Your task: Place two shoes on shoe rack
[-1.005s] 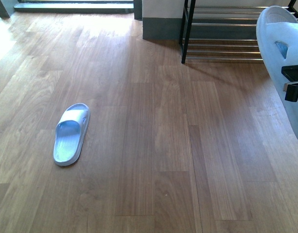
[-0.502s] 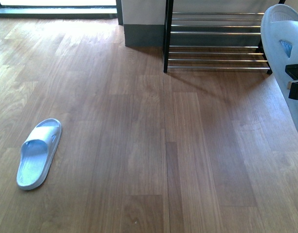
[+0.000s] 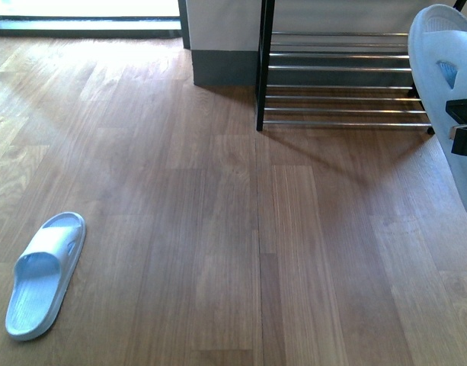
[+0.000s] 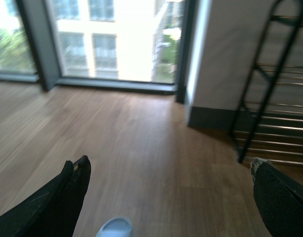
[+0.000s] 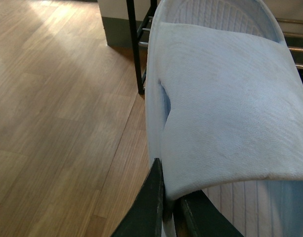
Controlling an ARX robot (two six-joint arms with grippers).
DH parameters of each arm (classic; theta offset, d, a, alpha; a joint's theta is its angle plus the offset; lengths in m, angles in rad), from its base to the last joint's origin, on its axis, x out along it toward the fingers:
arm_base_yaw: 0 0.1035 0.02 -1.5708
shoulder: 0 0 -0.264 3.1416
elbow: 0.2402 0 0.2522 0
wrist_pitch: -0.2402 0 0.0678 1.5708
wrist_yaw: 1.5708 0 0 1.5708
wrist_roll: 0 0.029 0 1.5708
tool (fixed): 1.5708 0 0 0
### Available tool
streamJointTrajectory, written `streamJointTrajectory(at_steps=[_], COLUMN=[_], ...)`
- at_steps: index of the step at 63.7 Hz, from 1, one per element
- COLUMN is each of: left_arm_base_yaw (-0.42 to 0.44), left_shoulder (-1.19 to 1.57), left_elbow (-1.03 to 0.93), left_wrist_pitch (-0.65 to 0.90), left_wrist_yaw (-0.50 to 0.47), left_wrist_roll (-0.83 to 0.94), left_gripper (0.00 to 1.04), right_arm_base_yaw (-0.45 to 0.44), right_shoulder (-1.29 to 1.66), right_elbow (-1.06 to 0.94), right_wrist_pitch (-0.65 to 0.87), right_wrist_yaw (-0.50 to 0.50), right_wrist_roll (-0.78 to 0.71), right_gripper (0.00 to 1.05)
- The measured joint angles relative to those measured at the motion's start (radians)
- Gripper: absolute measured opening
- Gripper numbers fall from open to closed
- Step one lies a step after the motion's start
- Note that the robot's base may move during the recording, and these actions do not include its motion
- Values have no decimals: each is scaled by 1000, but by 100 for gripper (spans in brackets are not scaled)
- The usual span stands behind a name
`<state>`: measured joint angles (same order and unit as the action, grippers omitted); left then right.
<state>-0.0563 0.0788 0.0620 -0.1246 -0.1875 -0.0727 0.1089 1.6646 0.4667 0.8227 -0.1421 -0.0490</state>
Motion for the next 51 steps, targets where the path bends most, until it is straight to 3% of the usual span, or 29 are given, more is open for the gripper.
streamJointTrajectory(at_steps=[4,7,14,23,40,51], left_arm_base_yaw=[-61,-44,-18,-32,-10,50], left_shoulder=[261,459,929,1351,2035,2450], left_elbow=[106,135,220,341,631,897], left_wrist_pitch=[-153,-73,246,444,478,426], left_wrist_yaw=[-309,-385,-294,-224,-170,-153], left_wrist_roll=[-170,-232,-288,-294,-267,-154], left_gripper=[95,95,95,95,95,95], right_arm_base_yaw=[0,0,0,0,0,0], right_shoulder=[0,0,0,0,0,0], right_elbow=[0,0,0,0,0,0], right_wrist_pitch=[0,0,0,0,0,0], right_wrist_yaw=[1,-2,0,-1,0,0], right_wrist_roll=[0,0,0,0,0,0], right_gripper=[2,2,2,2,2,2])
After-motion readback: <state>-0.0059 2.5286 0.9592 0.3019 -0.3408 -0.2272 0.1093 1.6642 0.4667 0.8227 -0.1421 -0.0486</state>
